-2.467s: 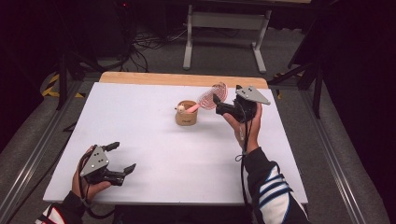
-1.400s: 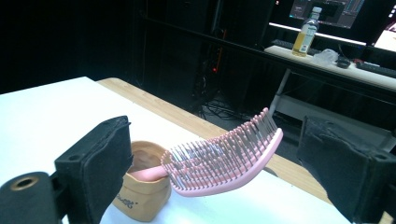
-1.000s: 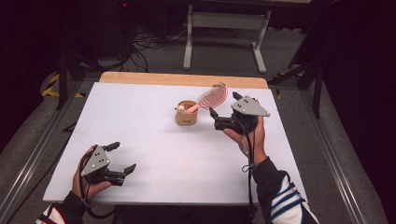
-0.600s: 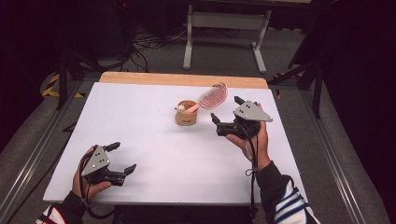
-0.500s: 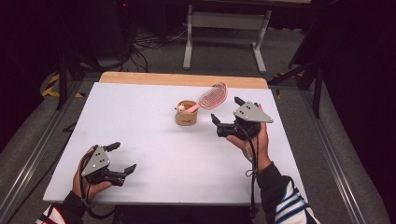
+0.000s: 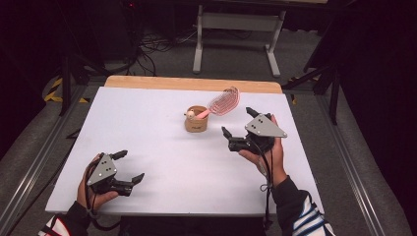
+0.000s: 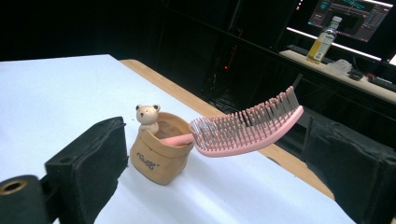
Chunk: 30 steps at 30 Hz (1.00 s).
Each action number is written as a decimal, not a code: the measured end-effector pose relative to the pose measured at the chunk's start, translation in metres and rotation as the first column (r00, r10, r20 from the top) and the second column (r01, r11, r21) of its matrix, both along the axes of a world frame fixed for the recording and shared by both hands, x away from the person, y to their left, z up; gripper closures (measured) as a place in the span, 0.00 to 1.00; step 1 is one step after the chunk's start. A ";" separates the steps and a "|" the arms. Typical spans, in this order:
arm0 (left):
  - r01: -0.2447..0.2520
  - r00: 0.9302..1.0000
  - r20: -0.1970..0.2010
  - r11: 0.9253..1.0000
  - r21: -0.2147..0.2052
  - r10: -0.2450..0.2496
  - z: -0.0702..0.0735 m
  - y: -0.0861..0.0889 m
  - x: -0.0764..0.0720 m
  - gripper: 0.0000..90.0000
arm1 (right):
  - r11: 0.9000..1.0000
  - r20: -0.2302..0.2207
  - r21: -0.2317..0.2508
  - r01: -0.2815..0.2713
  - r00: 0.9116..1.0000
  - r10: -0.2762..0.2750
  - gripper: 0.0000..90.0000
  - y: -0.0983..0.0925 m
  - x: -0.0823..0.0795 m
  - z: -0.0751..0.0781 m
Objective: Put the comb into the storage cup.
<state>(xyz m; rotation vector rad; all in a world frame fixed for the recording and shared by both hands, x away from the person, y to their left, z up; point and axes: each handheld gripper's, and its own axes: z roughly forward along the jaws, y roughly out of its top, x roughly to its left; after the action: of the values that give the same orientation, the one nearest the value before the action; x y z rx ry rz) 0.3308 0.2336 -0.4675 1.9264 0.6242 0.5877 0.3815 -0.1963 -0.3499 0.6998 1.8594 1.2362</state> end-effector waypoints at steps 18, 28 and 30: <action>0.000 1.000 -0.001 1.000 -0.002 0.000 0.000 0.001 0.000 0.07 | 0.998 -0.016 -0.067 -0.008 1.000 0.007 0.09 0.004 -0.010 -0.014; 0.003 1.000 -0.004 1.000 -0.002 -0.003 0.000 0.001 0.000 0.07 | 0.996 -0.022 -0.084 -0.006 1.000 0.005 0.09 0.001 -0.017 -0.026; 0.002 1.000 -0.002 1.000 -0.001 -0.002 0.000 0.001 0.000 0.07 | 0.997 -0.026 -0.080 -0.008 1.000 0.006 0.09 0.000 -0.018 -0.028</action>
<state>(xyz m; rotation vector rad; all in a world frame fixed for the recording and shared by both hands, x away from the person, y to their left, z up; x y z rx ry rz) 0.3304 0.2341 -0.4675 1.9267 0.6235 0.5844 0.3633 -0.1968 -0.3779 0.6697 1.9226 1.1554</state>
